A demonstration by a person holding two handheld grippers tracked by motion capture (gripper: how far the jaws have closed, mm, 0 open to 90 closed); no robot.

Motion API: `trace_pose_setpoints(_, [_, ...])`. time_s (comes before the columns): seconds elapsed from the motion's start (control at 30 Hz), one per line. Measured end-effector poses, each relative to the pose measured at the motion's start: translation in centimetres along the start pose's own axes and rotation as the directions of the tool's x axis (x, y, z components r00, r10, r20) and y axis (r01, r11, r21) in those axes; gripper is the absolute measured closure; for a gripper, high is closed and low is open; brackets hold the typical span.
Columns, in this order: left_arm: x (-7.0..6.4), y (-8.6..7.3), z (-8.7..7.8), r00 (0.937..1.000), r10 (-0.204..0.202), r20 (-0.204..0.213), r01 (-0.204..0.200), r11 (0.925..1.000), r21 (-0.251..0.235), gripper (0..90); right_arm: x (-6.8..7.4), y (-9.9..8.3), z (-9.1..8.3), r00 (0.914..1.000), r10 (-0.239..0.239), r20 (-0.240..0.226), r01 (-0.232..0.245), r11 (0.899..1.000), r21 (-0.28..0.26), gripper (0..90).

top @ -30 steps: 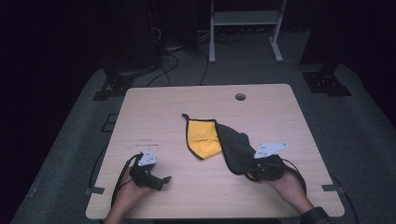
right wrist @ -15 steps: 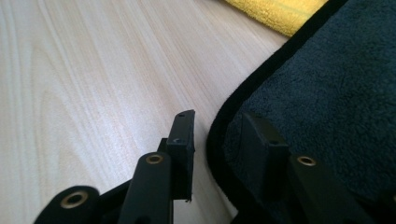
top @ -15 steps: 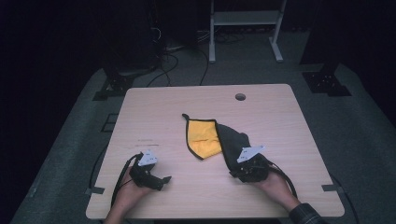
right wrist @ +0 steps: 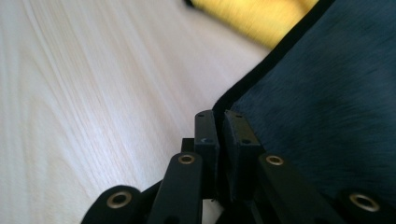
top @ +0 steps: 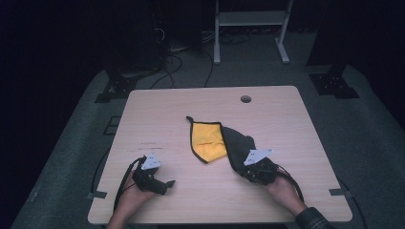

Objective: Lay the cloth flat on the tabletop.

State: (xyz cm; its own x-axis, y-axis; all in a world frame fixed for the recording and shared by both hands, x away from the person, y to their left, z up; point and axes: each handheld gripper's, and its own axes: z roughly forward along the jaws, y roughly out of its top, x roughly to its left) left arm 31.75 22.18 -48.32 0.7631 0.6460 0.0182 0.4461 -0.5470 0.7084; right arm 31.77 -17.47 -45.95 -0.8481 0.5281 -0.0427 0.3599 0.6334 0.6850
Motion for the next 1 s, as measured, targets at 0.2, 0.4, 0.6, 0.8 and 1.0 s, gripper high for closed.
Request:
trace_pose_setpoints(0.2, [0.0,0.0,0.0,1.0000,-0.003,0.000,0.003,1.0000,0.000,0.0,-1.4,0.4,-2.8,0.9975,0.070,0.005,-0.069,0.990,-0.126,83.6])
trace_pose_setpoints(0.4, [0.0,0.0,0.0,1.0000,-0.003,0.000,0.003,1.0000,-0.001,0.0,-3.5,0.3,-5.1,0.9909,0.132,0.028,-0.123,0.970,-0.211,83.6])
trace_pose_setpoints(0.6, [-0.2,0.3,0.2,0.9998,-0.013,0.012,0.013,0.9999,-0.001,0.0,-5.7,-1.0,-4.3,0.9814,0.171,0.087,-0.155,0.974,-0.163,83.6])
trace_pose_setpoints(0.8, [-0.1,1.6,0.0,1.0000,-0.004,0.000,0.004,0.9992,-0.040,0.0,-7.2,-1.4,-2.5,0.9750,0.197,0.102,-0.185,0.976,-0.116,83.5])
trace_pose_setpoints(1.0, [0.8,3.8,0.6,0.9998,-0.020,-0.006,0.019,0.9974,-0.069,0.0,-7.4,-1.6,-1.4,0.9768,0.184,0.110,-0.177,0.982,-0.073,83.2])
